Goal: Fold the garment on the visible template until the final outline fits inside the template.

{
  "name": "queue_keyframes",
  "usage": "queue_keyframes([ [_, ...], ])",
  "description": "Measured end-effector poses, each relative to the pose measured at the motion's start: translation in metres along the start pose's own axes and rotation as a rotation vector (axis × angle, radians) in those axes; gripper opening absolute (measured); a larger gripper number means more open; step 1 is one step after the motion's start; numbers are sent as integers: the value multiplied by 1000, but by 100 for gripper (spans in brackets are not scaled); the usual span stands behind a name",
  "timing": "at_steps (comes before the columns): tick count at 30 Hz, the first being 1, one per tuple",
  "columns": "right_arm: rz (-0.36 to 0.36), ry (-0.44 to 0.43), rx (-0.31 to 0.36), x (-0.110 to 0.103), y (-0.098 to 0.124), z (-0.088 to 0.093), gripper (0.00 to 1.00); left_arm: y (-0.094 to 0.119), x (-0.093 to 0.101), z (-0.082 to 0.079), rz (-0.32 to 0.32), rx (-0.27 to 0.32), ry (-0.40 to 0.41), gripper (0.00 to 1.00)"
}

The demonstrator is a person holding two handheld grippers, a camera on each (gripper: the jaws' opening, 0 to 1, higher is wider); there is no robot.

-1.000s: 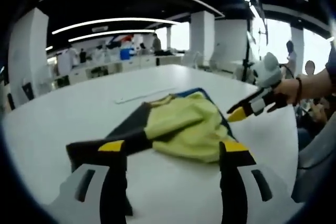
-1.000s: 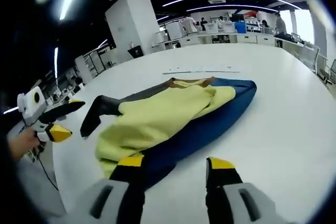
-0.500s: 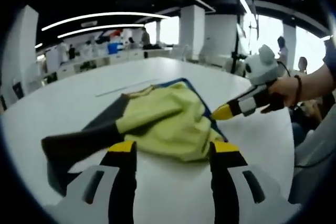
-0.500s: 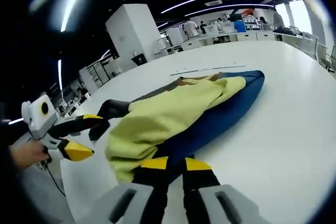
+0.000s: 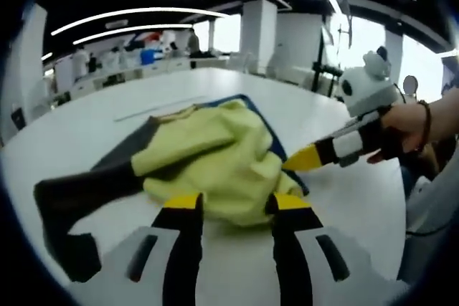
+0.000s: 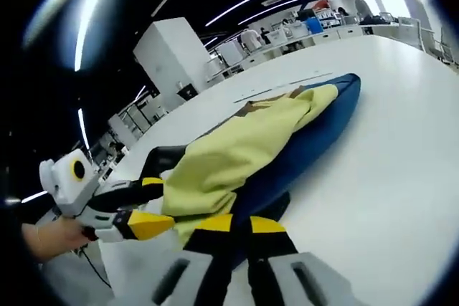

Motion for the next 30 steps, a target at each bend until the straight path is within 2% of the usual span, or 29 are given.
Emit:
queue_keyframes([
  [2,-3,0,9,1,-1,1,0,-1,0,1,-1,-6,6,21],
  [4,-16,-1,41,1,0,0,0,0,2,3,-15,5,17,17],
  [6,-12,-7,39,4,0,1,0,0,3,5,-14,10,22,13],
  [9,-2,8,41,6,0,1,0,0,4,5,-13,9,28,0],
  [13,-6,28,43,5,3,1,0,1,3,5,-17,16,57,0],
  [17,8,90,41,8,10,-4,0,5,2,3,-23,7,93,0],
  [23,56,106,74,18,25,-10,0,10,2,-4,-49,21,130,0],
  [30,95,145,72,24,42,-13,0,14,1,-11,-50,18,101,0],
])
Point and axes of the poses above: the point that each gripper's makers call its tool centre point, and the gripper's own axes: y roughly backward along the fingers, x roughly to its right, z roughly out of its underside, the point moved 10 cm from there along y, roughly backward along the fingers, and after that the axes turned 3 degrees about -z, right-handed, at the moved point
